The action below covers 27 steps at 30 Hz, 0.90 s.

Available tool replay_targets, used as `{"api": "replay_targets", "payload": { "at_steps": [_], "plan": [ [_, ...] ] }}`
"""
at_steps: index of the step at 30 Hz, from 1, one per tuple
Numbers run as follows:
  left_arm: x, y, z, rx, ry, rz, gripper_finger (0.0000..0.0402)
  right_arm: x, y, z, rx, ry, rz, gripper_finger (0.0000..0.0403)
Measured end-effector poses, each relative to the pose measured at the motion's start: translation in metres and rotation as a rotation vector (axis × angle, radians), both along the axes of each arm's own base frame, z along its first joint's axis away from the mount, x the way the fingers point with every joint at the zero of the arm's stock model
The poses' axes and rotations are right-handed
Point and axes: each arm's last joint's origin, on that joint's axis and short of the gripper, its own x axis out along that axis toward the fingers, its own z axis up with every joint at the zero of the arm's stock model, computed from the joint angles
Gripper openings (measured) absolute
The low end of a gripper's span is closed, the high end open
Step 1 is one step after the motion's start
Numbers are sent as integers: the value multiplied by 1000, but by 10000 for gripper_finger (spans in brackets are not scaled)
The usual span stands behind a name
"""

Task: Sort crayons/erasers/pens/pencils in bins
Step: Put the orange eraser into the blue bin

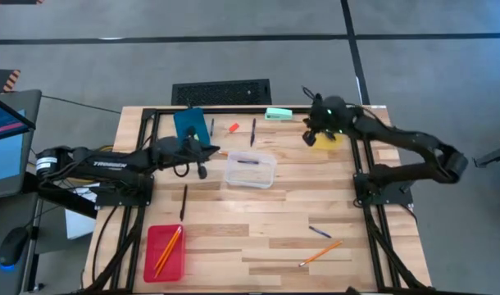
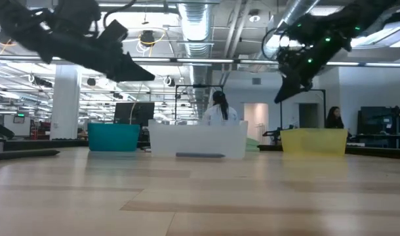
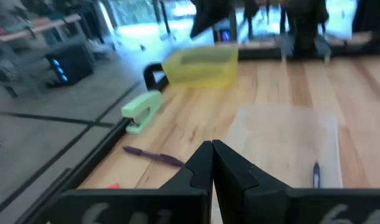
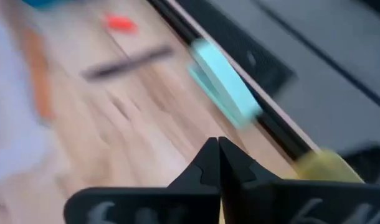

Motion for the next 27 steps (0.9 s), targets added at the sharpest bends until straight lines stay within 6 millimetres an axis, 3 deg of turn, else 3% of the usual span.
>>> {"api": "replay_targets", "payload": {
  "at_steps": [5, 10, 17, 22, 27],
  "plan": [
    [21, 6, 12, 32, 175, -27, 0, 1, 35, -11, -117, -208, 149, 12],
    [47, 13, 10, 23, 338, -68, 0, 1, 63, -25, -173, -335, 258, 6],
    [77, 27, 19, 50, 392, -71, 0, 5, 76, -24, -222, -409, 333, 9],
    [88, 69, 35, -24, 406, -1, 0, 5, 76, -23, -251, -408, 344, 4],
    [102, 120, 30, -149, 521, 32, 0, 5, 73, -23, -254, -402, 330, 9]
  ]
}}
